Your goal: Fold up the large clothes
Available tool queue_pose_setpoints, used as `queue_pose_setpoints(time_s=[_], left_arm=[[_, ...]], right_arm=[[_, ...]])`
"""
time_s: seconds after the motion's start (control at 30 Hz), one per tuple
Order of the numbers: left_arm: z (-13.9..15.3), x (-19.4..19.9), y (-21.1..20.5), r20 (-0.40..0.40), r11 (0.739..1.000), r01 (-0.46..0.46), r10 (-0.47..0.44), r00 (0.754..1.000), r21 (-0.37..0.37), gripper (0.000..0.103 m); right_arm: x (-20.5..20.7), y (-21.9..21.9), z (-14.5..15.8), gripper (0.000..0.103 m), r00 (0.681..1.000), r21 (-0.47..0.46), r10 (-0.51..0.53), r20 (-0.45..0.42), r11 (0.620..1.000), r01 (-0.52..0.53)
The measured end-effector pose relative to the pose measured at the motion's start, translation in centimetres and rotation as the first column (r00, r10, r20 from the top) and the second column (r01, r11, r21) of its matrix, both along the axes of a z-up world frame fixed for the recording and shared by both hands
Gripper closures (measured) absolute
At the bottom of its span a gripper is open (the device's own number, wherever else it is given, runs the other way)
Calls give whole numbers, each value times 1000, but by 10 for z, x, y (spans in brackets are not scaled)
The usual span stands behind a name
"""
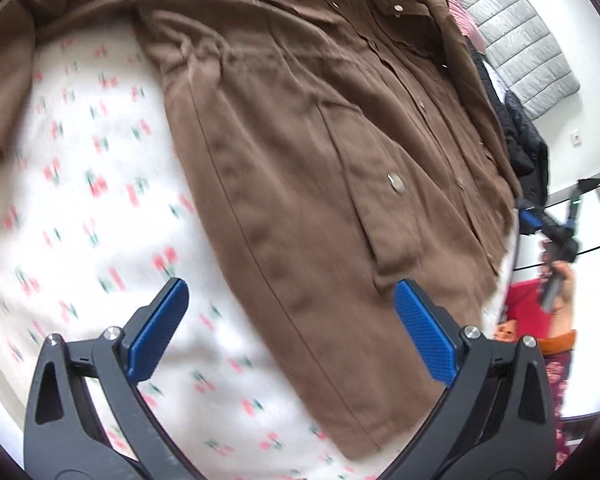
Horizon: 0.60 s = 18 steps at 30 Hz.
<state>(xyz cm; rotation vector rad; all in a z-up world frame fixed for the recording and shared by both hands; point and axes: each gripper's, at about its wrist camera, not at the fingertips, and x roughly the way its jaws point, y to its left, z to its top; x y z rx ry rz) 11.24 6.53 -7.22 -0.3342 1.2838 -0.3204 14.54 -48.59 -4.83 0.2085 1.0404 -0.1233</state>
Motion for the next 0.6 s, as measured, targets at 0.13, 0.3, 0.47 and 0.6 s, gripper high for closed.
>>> queue_pose_setpoints(time_s=[0.13, 0.3, 0.47, 0.6], left_arm=[[-6, -16, -17, -23, 998, 31, -33, 999, -52, 1], [-14, -34, -53, -46, 986, 104, -111, 993, -130, 1], [-15, -41, -77, -26, 980, 117, -123, 992, -164, 1], [-16, -38, -87, 5, 987, 73, -73, 997, -145, 15]], right_arm=[[-7, -4, -28, 26, 1000, 9, 5, -27, 1000, -5], [4, -6, -29, 19, 1000, 23, 9, 8, 1000, -9], [25, -13, -37, 10, 998, 88, -53, 35, 995, 49], [36, -2, -38, 11, 994, 32, -93, 54, 995, 92]])
